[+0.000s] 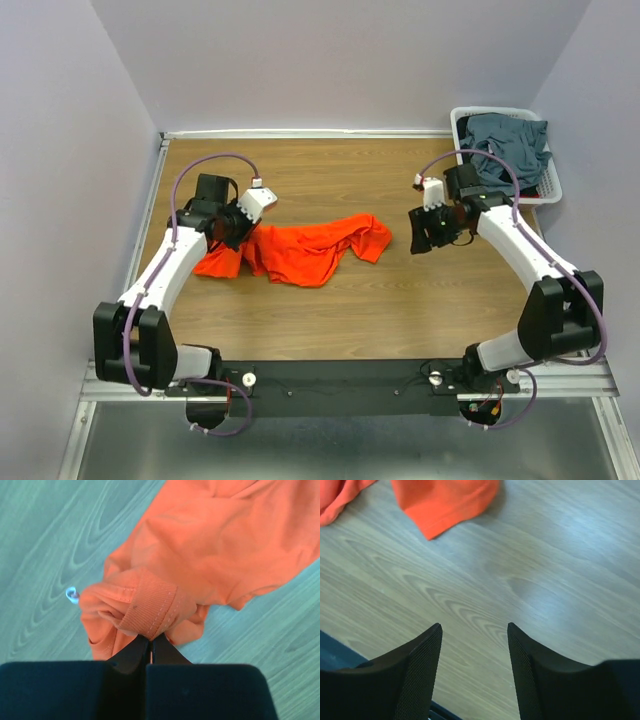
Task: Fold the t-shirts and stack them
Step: Flatten the tshirt out
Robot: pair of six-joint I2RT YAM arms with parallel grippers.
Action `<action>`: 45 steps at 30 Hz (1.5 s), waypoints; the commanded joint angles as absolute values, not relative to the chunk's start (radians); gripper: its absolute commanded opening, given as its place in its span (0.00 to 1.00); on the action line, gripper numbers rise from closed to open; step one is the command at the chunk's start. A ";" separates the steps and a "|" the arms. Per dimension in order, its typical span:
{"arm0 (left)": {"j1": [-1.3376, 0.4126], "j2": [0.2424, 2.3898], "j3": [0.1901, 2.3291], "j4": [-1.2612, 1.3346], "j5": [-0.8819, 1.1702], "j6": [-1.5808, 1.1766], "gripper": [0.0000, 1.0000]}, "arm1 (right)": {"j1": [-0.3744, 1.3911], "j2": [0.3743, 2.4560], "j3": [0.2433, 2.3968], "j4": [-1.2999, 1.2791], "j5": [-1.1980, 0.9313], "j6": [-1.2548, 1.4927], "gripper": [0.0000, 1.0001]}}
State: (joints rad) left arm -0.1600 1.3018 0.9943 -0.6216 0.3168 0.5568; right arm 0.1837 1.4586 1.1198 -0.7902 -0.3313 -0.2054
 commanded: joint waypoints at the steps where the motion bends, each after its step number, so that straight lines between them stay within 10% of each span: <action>1: -0.111 1.385 1.017 -0.591 0.328 0.549 0.00 | 0.258 1.500 1.154 -0.790 -0.376 -0.218 0.63; 22: -0.037 1.545 1.157 -0.656 0.422 0.594 0.47 | 0.594 1.953 1.318 -0.568 -0.065 -0.204 0.57; 27: -0.041 1.447 1.126 -0.758 0.498 0.704 0.64 | 0.595 1.983 1.281 -0.552 -0.018 -0.204 0.25; 30: -0.075 1.398 1.086 -0.810 0.497 0.774 0.65 | 0.595 1.929 1.247 -0.554 -0.028 -0.193 0.01; 45: -0.399 1.417 0.802 -0.563 0.399 0.727 0.66 | 0.561 1.552 1.146 -0.640 -0.120 -0.150 0.00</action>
State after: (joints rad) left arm -0.3634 1.3853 0.8383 -0.6682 0.4522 0.7612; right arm 0.5819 1.6051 1.1736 -0.5919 -0.0956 -0.1608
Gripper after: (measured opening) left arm 0.662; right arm 0.011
